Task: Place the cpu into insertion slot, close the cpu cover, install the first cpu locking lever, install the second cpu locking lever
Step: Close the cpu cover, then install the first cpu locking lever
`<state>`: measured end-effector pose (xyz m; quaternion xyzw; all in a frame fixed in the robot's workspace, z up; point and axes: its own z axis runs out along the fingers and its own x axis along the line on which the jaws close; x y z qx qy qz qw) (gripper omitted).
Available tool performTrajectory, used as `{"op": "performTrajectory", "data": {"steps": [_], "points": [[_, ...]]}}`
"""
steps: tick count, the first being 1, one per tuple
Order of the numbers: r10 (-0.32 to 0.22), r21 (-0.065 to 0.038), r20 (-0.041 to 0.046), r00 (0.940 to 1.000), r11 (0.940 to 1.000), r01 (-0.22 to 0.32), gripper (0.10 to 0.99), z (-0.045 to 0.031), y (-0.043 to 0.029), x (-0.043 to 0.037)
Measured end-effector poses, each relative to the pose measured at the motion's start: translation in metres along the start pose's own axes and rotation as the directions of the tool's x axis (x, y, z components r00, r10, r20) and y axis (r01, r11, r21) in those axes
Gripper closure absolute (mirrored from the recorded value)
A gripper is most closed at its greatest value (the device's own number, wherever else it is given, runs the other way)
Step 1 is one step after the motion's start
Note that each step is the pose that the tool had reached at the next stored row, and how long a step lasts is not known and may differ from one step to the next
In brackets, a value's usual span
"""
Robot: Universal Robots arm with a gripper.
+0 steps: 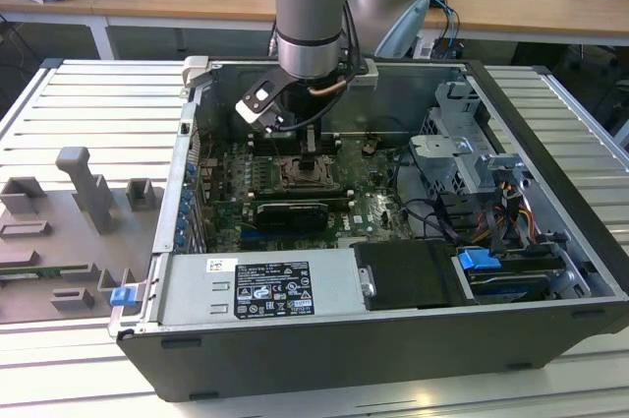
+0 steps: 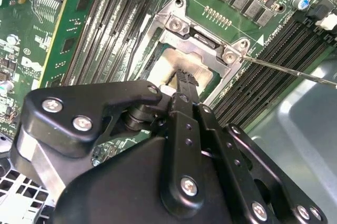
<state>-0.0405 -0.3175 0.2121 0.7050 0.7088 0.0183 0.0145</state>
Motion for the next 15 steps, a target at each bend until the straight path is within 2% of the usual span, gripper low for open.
{"op": "performTrajectory", "data": {"steps": [15], "points": [[0.0, 0.0, -0.0001, 1.0, 1.0, 0.0, 0.98, -0.0045, 0.0003, 0.0]]}}
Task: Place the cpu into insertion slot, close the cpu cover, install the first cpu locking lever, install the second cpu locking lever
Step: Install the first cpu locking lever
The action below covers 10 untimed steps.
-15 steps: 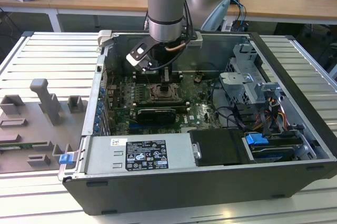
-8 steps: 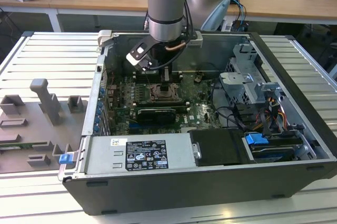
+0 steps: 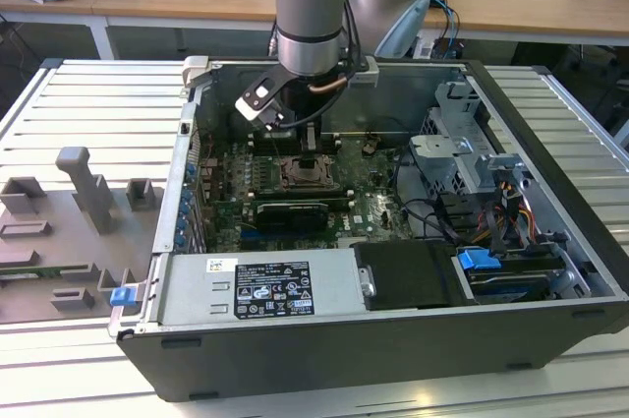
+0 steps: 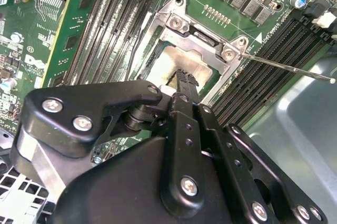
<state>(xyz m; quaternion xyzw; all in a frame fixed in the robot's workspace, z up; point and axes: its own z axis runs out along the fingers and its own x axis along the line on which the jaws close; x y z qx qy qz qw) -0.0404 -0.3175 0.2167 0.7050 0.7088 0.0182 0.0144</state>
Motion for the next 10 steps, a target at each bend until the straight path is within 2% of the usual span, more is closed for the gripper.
{"op": "performTrajectory", "data": {"steps": [10], "points": [[0.0, 0.0, -0.0001, 1.0, 1.0, 0.0, 0.98, -0.0103, 0.0005, 0.0001]]}}
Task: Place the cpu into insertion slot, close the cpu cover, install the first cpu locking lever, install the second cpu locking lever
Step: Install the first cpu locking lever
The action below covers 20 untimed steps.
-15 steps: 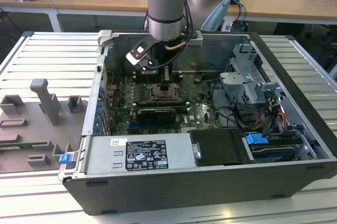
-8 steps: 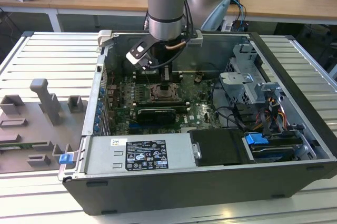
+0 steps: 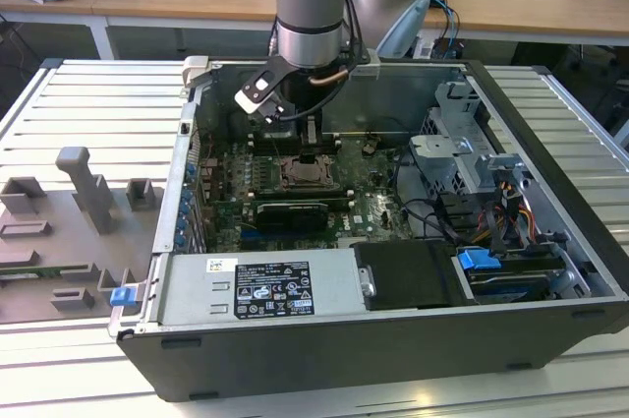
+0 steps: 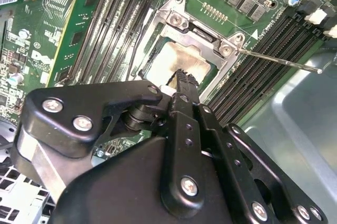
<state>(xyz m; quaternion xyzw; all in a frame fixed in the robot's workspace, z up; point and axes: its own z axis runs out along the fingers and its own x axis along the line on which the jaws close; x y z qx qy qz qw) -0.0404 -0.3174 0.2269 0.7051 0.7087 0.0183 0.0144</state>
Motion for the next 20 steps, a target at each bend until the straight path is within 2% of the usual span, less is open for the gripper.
{"op": "performTrajectory", "data": {"steps": [7, 12, 16, 20], "points": [[0.0, 0.0, 0.0, 1.0, 1.0, 0.0, 0.98, -0.0049, 0.0002, 0.0], [0.0, 0.0, 0.0001, 1.0, 1.0, 0.0, 0.98, -0.0113, 0.0005, 0.0001], [0.0, 0.0, 0.0024, 1.0, 1.0, 0.0, 0.98, -0.0357, 0.0017, 0.0003], [-0.006, 0.0, 0.0028, 1.0, 1.0, 0.006, 0.98, -0.0416, 0.0019, 0.0004]]}}
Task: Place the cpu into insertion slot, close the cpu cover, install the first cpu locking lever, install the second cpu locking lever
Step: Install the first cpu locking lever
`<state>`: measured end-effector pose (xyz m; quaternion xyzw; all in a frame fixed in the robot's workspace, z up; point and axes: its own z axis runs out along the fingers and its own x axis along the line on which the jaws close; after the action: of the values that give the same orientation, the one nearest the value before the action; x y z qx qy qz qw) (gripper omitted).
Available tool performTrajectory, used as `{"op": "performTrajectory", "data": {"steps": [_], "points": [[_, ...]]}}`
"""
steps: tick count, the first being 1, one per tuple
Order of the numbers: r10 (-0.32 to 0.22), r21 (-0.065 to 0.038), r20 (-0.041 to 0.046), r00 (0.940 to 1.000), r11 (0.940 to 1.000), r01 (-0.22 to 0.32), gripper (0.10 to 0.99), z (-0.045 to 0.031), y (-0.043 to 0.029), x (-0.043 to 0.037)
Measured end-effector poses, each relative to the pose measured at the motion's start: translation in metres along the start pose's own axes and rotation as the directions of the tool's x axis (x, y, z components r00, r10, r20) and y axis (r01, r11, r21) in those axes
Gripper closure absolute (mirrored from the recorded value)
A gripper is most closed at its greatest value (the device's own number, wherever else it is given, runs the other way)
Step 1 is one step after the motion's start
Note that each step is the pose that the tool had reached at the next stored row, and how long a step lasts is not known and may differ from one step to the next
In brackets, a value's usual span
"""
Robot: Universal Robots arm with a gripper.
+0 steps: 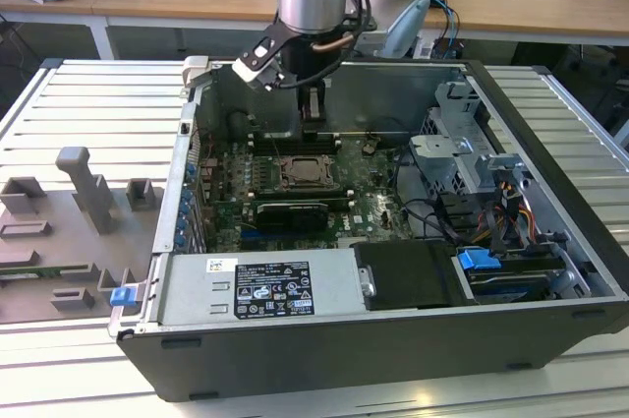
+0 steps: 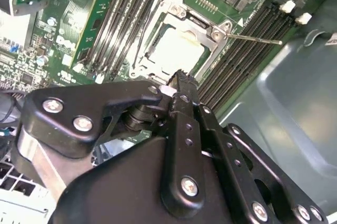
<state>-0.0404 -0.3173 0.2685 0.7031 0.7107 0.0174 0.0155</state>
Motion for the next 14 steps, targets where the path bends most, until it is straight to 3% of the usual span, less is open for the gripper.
{"op": "performTrajectory", "data": {"steps": [3, 8, 11, 13, 14], "points": [[-0.055, 0.0, -0.0024, 0.9985, 0.9985, 0.055, 0.98, -0.0001, 0.0, 0.0], [-0.136, 0.0, -0.0061, 0.9908, 0.9908, 0.136, 0.98, 0.0001, 0.0, 0.0], [-0.18, 0.0, -0.0082, 0.9836, 0.9836, 0.18, 0.98, 0.0001, 0.0, 0.0], [-0.218, 0.0, -0.0099, 0.9759, 0.9759, 0.218, 0.98, 0.0001, 0.0, 0.0], [-0.251, -0.001, -0.0115, 0.9679, 0.968, 0.251, 0.98, 0.0002, 0.0, 0.0]]}}
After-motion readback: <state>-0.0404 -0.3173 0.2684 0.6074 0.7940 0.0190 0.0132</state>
